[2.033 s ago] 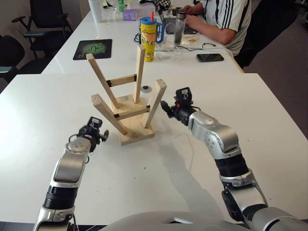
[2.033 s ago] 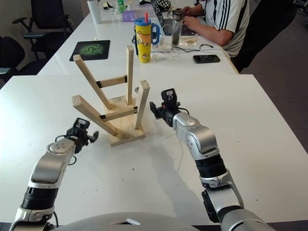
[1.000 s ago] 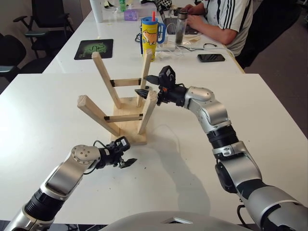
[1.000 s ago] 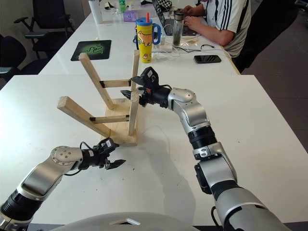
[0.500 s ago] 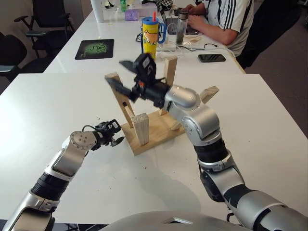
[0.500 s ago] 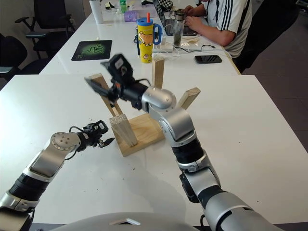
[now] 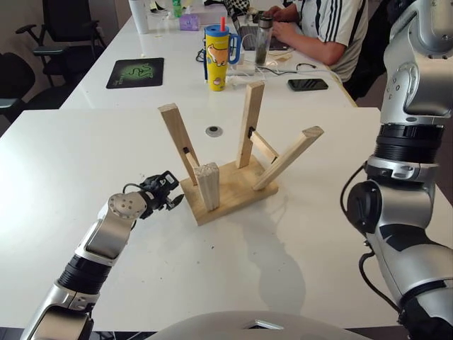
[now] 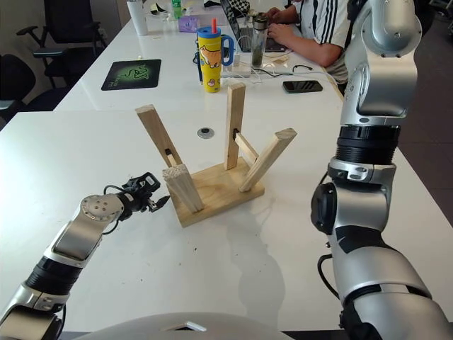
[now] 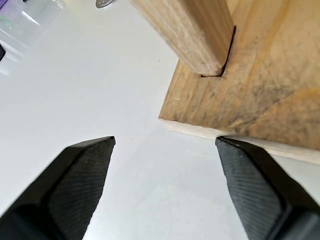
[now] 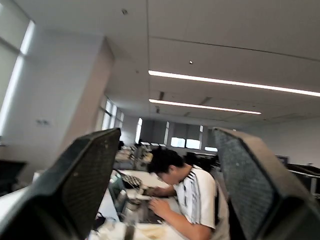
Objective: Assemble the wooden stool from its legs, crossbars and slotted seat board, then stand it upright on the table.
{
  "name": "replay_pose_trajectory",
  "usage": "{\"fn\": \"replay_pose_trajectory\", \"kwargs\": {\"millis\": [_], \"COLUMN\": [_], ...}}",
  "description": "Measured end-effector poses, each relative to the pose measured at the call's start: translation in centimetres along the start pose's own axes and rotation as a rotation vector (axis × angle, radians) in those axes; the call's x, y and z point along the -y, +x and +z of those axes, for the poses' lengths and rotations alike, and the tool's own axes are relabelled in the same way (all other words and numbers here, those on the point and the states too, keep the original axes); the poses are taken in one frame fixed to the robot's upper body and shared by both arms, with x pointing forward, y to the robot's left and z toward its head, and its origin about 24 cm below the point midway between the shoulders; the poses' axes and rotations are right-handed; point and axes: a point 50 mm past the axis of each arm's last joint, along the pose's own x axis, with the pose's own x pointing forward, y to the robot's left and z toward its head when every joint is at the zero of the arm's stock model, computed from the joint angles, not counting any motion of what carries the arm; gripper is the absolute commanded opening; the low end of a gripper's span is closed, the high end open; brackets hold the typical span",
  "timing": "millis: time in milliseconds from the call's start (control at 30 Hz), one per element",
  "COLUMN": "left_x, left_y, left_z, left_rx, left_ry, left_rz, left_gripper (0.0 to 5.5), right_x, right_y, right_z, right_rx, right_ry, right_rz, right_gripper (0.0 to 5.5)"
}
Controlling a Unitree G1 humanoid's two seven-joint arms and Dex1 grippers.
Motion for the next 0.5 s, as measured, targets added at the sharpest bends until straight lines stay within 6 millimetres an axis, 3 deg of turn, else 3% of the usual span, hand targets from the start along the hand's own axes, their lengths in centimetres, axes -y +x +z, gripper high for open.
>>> {"fn": "replay_pose_trajectory", "kwargs": {"millis": [67, 100, 167, 233, 267, 367, 500], "left_x": [0.1, 0.1, 0.2, 0.6, 0.8, 0.9, 0.8], "left_y": [0.1, 0.1, 0.1, 0.1, 0.1, 1.2, 2.9], "left_z": [0.0, -0.1, -0.3, -0.9, -1.0, -0.3, 0.8], "left_rx": [0.002, 0.001, -0.009, -0.031, -0.030, -0.005, 0.019], "left_ry": [-0.018, -0.052, -0.095, -0.111, -0.116, -0.130, -0.149], "left_rz": [0.004, 0.011, 0.018, 0.012, 0.015, 0.015, 0.027], "left_gripper": [3.71, 3.71, 3.71, 3.73, 3.73, 3.73, 3.73], "right_x": [0.0, -0.5, -2.0, -3.4, -3.7, -4.1, -4.8], "right_y": [-0.4, -1.6, -5.7, -12.3, -14.9, -17.7, -18.4], "right_z": [-4.4, -7.6, -14.0, -19.9, -21.7, -22.6, -21.9], "right_rx": [-0.163, -0.262, -0.480, -0.704, -0.785, -0.821, -0.782], "right_ry": [-0.136, -0.209, -0.262, -0.221, -0.189, -0.112, -0.031], "right_rz": [0.104, 0.221, 0.454, 0.684, 0.736, 0.828, 0.895], "right_gripper": [3.43, 3.43, 3.43, 3.24, 3.15, 2.66, 2.08]}}
